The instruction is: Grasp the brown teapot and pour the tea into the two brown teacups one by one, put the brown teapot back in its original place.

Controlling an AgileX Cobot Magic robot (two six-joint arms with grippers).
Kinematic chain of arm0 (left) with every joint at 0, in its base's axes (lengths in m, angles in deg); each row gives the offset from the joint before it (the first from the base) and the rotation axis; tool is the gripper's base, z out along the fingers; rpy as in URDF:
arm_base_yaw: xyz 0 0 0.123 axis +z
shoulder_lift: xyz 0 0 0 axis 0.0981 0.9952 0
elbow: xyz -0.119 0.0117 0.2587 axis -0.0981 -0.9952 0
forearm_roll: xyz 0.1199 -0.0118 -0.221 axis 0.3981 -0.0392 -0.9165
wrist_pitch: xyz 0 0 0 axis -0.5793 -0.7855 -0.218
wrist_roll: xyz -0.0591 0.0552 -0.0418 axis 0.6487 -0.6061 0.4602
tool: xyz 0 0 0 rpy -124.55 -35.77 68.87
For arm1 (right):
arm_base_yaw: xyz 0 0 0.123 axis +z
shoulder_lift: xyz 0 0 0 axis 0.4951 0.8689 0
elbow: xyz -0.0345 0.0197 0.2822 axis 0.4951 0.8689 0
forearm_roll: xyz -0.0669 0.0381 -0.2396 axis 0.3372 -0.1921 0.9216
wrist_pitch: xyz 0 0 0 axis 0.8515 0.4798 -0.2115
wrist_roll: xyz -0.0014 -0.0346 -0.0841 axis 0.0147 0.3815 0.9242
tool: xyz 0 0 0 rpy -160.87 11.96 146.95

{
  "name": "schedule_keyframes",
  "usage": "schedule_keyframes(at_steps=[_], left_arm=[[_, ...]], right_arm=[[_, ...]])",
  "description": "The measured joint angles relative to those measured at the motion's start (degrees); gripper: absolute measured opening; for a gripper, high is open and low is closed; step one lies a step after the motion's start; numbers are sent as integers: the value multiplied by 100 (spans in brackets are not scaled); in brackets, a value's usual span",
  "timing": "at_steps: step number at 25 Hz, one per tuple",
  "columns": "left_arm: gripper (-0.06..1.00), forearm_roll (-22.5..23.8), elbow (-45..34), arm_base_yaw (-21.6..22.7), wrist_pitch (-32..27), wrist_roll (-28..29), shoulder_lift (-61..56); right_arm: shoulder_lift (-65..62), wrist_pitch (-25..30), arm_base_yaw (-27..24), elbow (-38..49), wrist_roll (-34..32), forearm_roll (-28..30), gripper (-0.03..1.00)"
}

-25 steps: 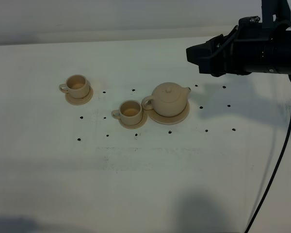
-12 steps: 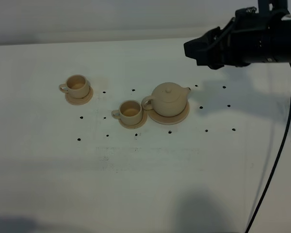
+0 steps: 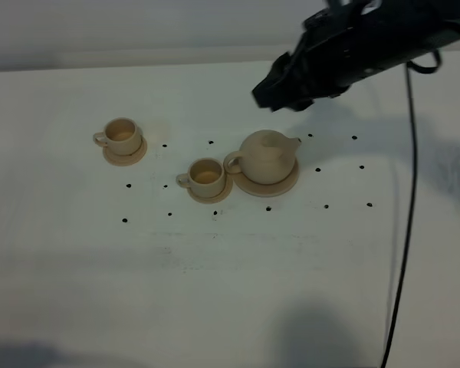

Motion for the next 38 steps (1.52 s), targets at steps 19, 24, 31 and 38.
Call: schedule_keyframes(at_steps=[19, 24, 31, 38], left_arm=[[50, 0, 0, 0, 0, 0, 0], [50, 0, 0, 0, 0, 0, 0], [50, 0, 0, 0, 0, 5, 0], [50, 0, 0, 0, 0, 5, 0]], right_arm=[[1742, -1457, 1733, -581, 1266, 2497, 45], [1923, -1809, 1552, -581, 1266, 2888, 45], [2145, -1684, 1264, -581, 1488, 3149, 45], [2196, -1427, 1220, -581, 1681, 3173, 45]])
